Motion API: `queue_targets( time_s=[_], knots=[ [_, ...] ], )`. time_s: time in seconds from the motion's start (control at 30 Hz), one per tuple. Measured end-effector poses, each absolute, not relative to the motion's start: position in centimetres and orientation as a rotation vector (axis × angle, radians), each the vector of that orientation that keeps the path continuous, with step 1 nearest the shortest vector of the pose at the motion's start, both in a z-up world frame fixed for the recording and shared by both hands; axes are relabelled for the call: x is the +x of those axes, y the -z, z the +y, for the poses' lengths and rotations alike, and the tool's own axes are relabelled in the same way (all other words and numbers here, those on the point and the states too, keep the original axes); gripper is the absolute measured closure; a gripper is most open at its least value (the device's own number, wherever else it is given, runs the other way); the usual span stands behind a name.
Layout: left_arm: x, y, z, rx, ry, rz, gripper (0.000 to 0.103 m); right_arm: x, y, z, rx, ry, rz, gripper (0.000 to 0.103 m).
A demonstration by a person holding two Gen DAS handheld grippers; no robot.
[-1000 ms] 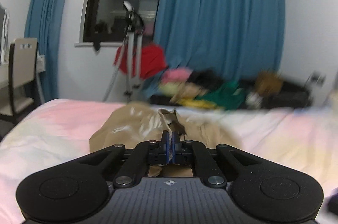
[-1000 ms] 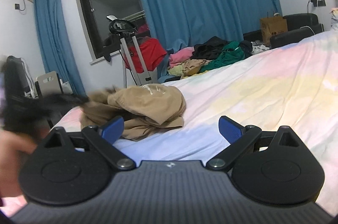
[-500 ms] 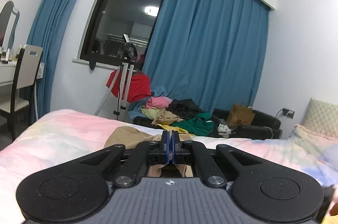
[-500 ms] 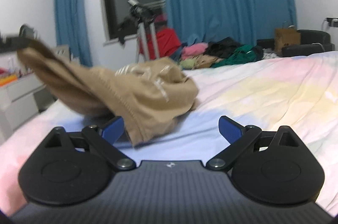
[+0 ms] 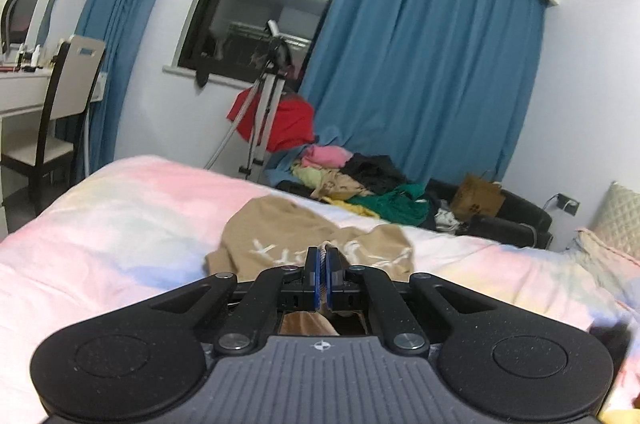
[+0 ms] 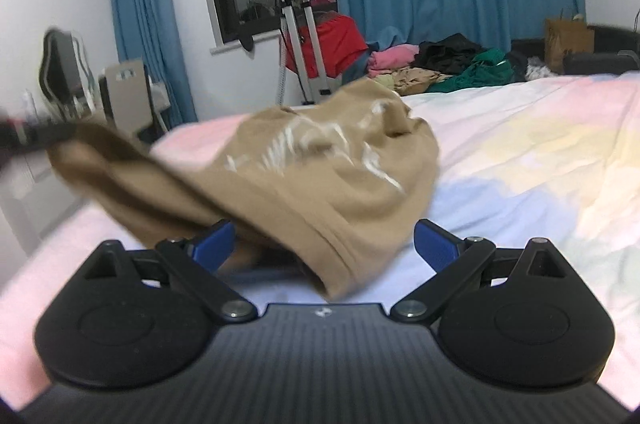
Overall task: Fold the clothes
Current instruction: 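Lift and shake the T-shirt with the left gripper to unfold it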
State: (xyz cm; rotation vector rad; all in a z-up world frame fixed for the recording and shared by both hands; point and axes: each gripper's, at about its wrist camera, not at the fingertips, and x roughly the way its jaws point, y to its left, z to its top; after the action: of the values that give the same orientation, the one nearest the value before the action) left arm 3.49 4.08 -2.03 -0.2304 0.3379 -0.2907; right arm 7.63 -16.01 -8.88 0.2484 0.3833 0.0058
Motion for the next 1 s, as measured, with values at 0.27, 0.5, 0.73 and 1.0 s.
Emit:
queue_targets(
  time_s=[0.27, 0.5, 0.73, 1.0],
  knots=[
    [6.1, 4.5, 5.5, -0.277, 0.303, 0.390, 0.100, 11.7, 9.2, -13.6, 0.244, -0.062, 0.445, 0.005],
    [6.1, 4.2, 5.8, -0.347, 0.271, 0.334, 0.101, 10.8, 11.0, -20.2, 0.502, 0.215, 0.470, 0.005],
    [3.5, 2.2, 5.3, -0.348, 0.281, 0.188, 0.101, 8.2, 10.2, -23.2, 0.631, 0.345, 0.417, 0.006],
    [0.3, -0.9, 5.0, -0.361, 0.312, 0.067, 0.101, 4.9, 5.9, -24.4, 0.436, 0.386, 0.196, 0.006]
  ],
)
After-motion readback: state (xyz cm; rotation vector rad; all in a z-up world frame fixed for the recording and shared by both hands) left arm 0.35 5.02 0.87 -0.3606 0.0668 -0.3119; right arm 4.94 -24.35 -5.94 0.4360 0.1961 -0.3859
